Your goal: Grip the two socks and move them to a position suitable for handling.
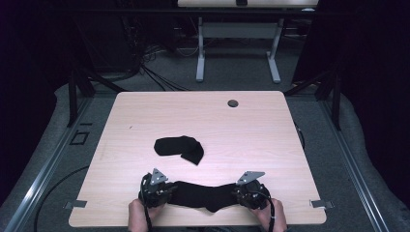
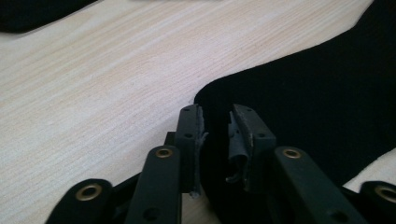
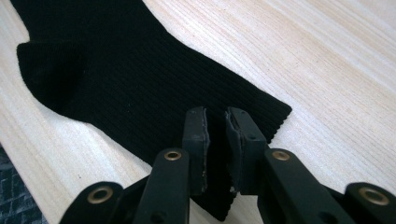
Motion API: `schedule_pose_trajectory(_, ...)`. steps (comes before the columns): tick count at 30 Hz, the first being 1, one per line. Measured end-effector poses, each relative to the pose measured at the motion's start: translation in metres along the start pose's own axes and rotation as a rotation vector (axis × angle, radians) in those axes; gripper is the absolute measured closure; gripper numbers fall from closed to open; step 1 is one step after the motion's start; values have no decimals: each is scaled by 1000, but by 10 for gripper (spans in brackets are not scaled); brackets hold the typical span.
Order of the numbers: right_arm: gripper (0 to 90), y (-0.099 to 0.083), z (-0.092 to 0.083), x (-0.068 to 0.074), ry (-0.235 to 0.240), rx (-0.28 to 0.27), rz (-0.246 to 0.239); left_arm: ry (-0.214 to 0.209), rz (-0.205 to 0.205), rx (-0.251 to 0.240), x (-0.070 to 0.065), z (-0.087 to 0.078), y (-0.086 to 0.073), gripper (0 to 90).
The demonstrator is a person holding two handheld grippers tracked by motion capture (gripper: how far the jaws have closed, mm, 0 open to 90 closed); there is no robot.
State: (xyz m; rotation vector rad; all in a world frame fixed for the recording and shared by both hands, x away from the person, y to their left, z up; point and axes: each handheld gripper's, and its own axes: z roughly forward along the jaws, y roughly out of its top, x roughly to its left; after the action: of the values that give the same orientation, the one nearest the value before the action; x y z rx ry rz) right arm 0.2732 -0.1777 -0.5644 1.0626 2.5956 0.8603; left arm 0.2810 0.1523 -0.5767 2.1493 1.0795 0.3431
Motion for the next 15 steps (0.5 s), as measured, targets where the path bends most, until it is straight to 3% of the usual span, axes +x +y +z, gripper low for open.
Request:
schedule_pose_trajectory(10, 812, -7, -3, -5, 17, -18, 1, 9, -5, -27, -3, -6, -10, 754)
schedule_pose_trajectory(13, 804, -4, -2, -6, 22, -1, -6, 24, 2, -18, -2, -4, -7, 604)
schedule_pose_trajectory(15, 738, -2, -2, -6, 35, 5, -9, 25, -18, -11, 3, -3, -4, 497)
